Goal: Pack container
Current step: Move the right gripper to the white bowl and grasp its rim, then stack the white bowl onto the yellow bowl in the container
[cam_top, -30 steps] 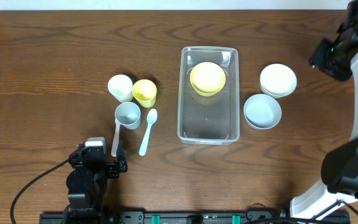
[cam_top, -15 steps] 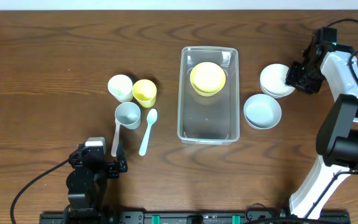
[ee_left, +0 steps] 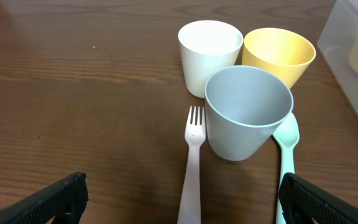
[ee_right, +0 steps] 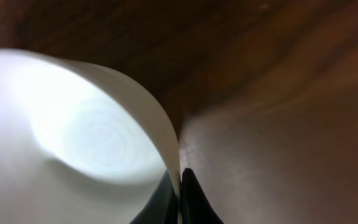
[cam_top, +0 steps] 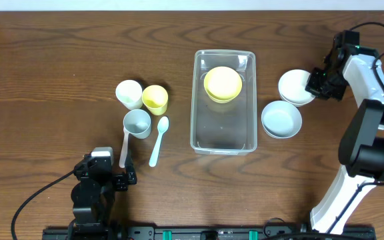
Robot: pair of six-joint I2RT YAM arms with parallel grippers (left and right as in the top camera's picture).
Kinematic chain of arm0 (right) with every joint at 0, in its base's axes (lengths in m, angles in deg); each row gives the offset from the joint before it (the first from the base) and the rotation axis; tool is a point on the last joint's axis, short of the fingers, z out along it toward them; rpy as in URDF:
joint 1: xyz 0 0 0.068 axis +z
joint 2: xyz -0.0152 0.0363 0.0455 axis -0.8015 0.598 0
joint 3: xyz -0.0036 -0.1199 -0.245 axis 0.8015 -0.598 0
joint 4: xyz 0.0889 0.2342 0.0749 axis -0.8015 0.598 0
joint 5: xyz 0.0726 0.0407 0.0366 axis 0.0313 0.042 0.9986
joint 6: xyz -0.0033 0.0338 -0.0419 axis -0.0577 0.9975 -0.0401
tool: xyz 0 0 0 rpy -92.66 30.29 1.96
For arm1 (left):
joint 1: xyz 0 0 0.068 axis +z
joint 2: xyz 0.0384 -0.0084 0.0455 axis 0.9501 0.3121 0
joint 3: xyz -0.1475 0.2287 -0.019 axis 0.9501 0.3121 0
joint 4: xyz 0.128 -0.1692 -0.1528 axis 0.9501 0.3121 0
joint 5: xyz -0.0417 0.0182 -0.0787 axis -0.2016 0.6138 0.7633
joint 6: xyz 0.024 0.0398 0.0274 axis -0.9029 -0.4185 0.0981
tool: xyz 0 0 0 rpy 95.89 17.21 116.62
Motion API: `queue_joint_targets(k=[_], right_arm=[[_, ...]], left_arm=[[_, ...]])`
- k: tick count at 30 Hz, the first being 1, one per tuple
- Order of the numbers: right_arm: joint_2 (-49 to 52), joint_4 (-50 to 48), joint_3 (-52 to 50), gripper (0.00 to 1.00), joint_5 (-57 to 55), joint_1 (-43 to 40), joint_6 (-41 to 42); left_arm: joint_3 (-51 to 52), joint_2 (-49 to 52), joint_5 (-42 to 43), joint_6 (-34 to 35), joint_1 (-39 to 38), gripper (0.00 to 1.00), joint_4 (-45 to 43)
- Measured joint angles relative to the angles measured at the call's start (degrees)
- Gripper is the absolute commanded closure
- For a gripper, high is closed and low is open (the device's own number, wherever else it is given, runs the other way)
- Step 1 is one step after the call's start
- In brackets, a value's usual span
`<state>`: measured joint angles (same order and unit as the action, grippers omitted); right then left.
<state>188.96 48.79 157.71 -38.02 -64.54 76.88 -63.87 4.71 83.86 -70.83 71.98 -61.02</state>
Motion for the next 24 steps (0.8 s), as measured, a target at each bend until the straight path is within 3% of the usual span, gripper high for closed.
queue_joint_targets(k=[7, 14, 19, 24], right_arm=[[-12.02, 1.88, 2.78, 0.99, 0.42, 2.47, 0.83], [-25.05, 2.47, 6.29, 0.99, 3.37, 18.01, 1.29], [-19.91, -1.36, 6.23, 0.99, 1.66, 28.52, 5.20], [-9.77, -6.78, 5.68, 0.99, 0.28, 31.34, 8.90]], left_arm=[[0.00, 0.00, 0.00, 0.00, 0.00, 0.02, -0.02], [0.00, 0.00, 0.00, 0.00, 0.00, 0.02, 0.00], [0.00, 0.00, 0.00, 0.00, 0.00, 0.02, 0.00], [0.00, 0.00, 0.00, 0.00, 0.00, 0.02, 0.00]])
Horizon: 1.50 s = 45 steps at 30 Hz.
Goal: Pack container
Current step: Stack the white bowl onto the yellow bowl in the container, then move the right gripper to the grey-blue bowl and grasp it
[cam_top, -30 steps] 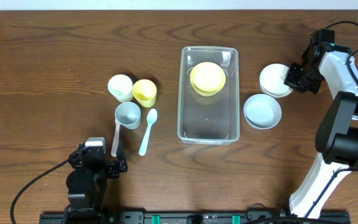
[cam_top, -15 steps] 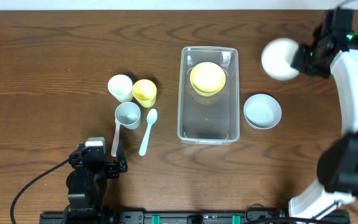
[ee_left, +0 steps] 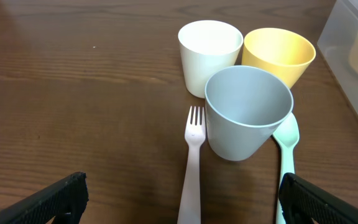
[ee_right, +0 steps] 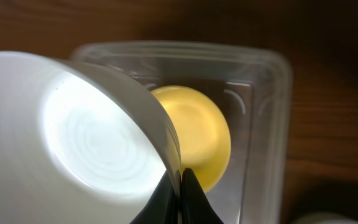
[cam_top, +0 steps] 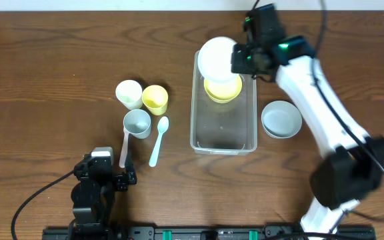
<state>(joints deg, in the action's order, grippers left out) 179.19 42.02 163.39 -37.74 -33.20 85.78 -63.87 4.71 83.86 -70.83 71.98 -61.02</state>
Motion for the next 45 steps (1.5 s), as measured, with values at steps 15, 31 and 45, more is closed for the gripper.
queue_joint_targets(k=[15, 31, 45], right_arm=[[7.61, -2.08, -0.52, 0.86, -1.22, -1.90, 2.38], [-15.76, 8.15, 0.07, 0.73, 0.55, -8.07, -2.49], [-12.81, 8.07, -23.32, 0.41, -3.52, -20.72, -3.39]], left_arm=[[0.00, 0.00, 0.00, 0.00, 0.00, 0.02, 0.00], [0.00, 0.00, 0.00, 0.00, 0.00, 0.02, -0.02], [0.00, 0.00, 0.00, 0.00, 0.00, 0.02, 0.00]])
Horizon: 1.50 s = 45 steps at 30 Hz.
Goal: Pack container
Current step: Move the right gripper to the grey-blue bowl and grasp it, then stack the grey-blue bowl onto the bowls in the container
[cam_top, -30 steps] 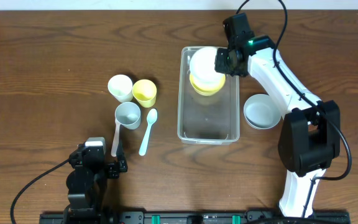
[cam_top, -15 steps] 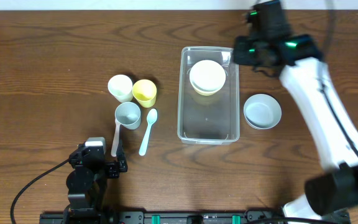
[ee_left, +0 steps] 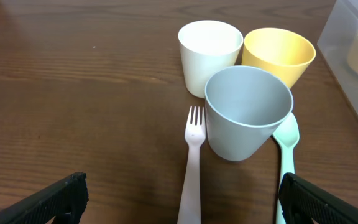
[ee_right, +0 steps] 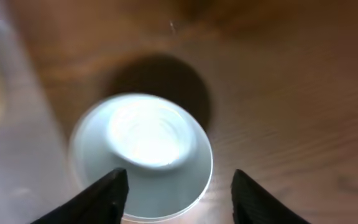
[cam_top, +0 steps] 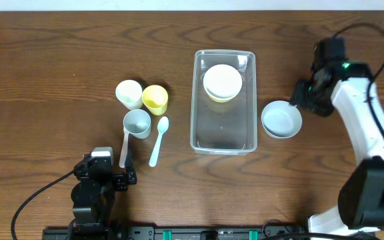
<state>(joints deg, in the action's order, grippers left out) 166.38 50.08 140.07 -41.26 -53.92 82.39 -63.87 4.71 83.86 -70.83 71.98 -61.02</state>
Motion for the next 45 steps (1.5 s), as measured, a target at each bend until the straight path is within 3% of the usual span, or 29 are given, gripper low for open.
queue_joint_targets(k=[5, 14, 23, 34, 39, 45], right_arm=[[1.84, -7.08, -8.68, 0.44, 0.48, 0.02, 0.00], [5.03, -11.02, -11.47, 0.99, 1.84, 0.02, -0.07], [2.64, -8.79, -8.39, 0.99, 2.45, 0.02, 0.22], [-10.32, -3.76, 3.37, 0.99, 4.57, 5.38, 0.66], [-9.97, -7.23, 4.07, 0.99, 8.04, 11.80, 3.23], [-2.60, -17.33, 4.13, 0.99, 9.75, 15.43, 6.29]], left_arm=[[0.00, 0.00, 0.00, 0.00, 0.00, 0.02, 0.00], [0.00, 0.00, 0.00, 0.00, 0.00, 0.02, 0.00], [0.00, 0.00, 0.00, 0.00, 0.00, 0.02, 0.00], [0.00, 0.00, 0.00, 0.00, 0.00, 0.02, 0.00], [0.00, 0.00, 0.00, 0.00, 0.00, 0.02, 0.00], [0.00, 0.00, 0.00, 0.00, 0.00, 0.02, 0.00]])
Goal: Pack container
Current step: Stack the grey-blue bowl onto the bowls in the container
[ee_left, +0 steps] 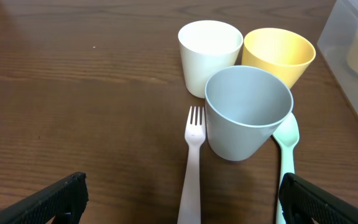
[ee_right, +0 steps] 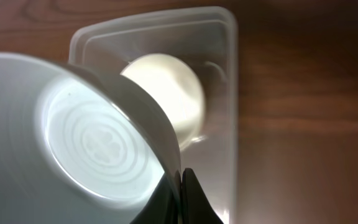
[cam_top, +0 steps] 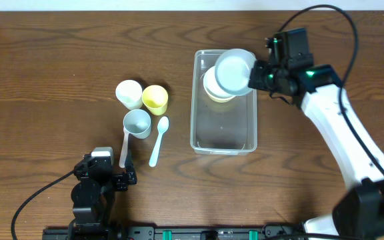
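A clear plastic container lies at the table's middle. At its far end a white bowl sits nested in a yellow one. My right gripper is shut on the rim of a pale grey-blue bowl and holds it tilted over that stack. The right wrist view shows the held bowl pinched at my gripper, with the white bowl and the container beneath. My left gripper rests open near the table's front, with nothing in it.
Left of the container stand a white cup, a yellow cup and a grey-blue cup. A pale fork and a mint spoon lie in front of them, between my left fingers.
My right gripper was open above the grey-blue bowl on the table right of the container. Now it is shut on that bowl and holds it over the container's far end. The left arm is unchanged.
My right gripper was shut on a white bowl on the table right of the container, then held it over the yellow bowl inside. Later the white bowl sat in the yellow one and the gripper stood open over the grey-blue bowl, which it now holds above the stack.
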Robot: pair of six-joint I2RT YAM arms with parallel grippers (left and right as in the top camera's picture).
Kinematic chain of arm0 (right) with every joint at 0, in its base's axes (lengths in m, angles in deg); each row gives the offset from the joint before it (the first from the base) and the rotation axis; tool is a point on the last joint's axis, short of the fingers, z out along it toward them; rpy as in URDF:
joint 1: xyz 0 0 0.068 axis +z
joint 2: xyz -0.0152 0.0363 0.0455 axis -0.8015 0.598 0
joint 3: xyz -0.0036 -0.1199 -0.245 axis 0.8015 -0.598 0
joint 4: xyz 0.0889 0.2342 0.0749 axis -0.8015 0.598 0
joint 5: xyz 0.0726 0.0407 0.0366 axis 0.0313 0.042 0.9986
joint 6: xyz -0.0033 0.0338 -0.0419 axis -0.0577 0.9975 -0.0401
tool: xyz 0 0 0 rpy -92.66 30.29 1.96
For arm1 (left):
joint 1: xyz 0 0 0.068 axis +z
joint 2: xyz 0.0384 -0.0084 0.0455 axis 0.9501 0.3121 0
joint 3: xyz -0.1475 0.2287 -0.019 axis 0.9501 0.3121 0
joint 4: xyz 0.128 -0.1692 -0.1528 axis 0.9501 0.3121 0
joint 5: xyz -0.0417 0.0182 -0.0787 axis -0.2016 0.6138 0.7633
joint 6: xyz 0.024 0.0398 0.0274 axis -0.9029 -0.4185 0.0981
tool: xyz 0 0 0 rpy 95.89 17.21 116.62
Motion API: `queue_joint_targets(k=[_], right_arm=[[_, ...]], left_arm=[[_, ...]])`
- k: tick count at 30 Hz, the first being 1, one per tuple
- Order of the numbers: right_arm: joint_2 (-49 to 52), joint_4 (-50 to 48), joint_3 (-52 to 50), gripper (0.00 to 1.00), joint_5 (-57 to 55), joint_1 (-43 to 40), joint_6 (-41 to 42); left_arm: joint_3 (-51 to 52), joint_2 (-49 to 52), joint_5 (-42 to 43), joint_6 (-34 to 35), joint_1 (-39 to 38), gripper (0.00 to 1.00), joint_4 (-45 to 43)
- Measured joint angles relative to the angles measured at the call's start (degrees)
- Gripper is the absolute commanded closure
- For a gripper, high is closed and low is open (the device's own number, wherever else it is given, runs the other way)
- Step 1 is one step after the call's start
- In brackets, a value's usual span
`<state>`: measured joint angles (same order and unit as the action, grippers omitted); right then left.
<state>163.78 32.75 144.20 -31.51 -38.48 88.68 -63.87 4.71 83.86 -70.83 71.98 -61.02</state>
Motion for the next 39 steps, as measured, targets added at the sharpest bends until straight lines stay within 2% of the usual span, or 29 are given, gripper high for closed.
queue_joint_targets(k=[3, 9, 13, 22, 23, 26, 28, 29, 30, 37, 39], right_arm=[[5.70, -1.20, 1.84, 0.99, 0.13, -0.22, 0.55], [16.20, 2.86, 12.28, 0.99, 1.25, -0.24, -0.09], [18.56, 3.82, 15.65, 0.99, 1.95, -0.20, -0.33], [19.10, 10.14, 15.87, 0.99, 2.01, -0.15, -0.50], [19.10, 10.32, 15.87, 0.96, 2.01, -0.13, -0.52], [19.10, 10.14, 15.89, 0.79, 1.99, 0.50, -0.87], [19.10, 9.51, 15.91, 0.62, 2.01, 1.27, -1.55], [19.10, 9.09, 15.91, 0.48, 2.10, 1.68, -1.70], [19.10, 8.74, 15.93, 0.42, 2.23, 1.95, -2.08], [18.16, 10.38, 18.73, 0.39, 3.54, 1.68, -3.85], [16.00, 13.27, 20.15, 0.32, 3.54, 1.16, -4.31]], left_arm=[[0.00, 0.00, 0.00, 0.00, 0.00, 0.02, 0.00], [0.00, 0.00, 0.00, 0.00, 0.00, 0.02, 0.00], [0.00, 0.00, 0.00, 0.00, 0.00, 0.02, -0.02], [0.00, 0.00, 0.00, 0.00, 0.00, 0.02, 0.00], [0.00, 0.00, 0.00, 0.00, 0.00, 0.02, 0.00], [0.00, 0.00, 0.00, 0.00, 0.00, 0.02, 0.00], [0.00, 0.00, 0.00, 0.00, 0.00, 0.02, 0.00], [0.00, 0.00, 0.00, 0.00, 0.00, 0.02, 0.00], [0.00, 0.00, 0.00, 0.00, 0.00, 0.02, 0.00], [0.00, 0.00, 0.00, 0.00, 0.00, 0.02, 0.00], [0.00, 0.00, 0.00, -0.02, 0.00, 0.02, 0.00]])
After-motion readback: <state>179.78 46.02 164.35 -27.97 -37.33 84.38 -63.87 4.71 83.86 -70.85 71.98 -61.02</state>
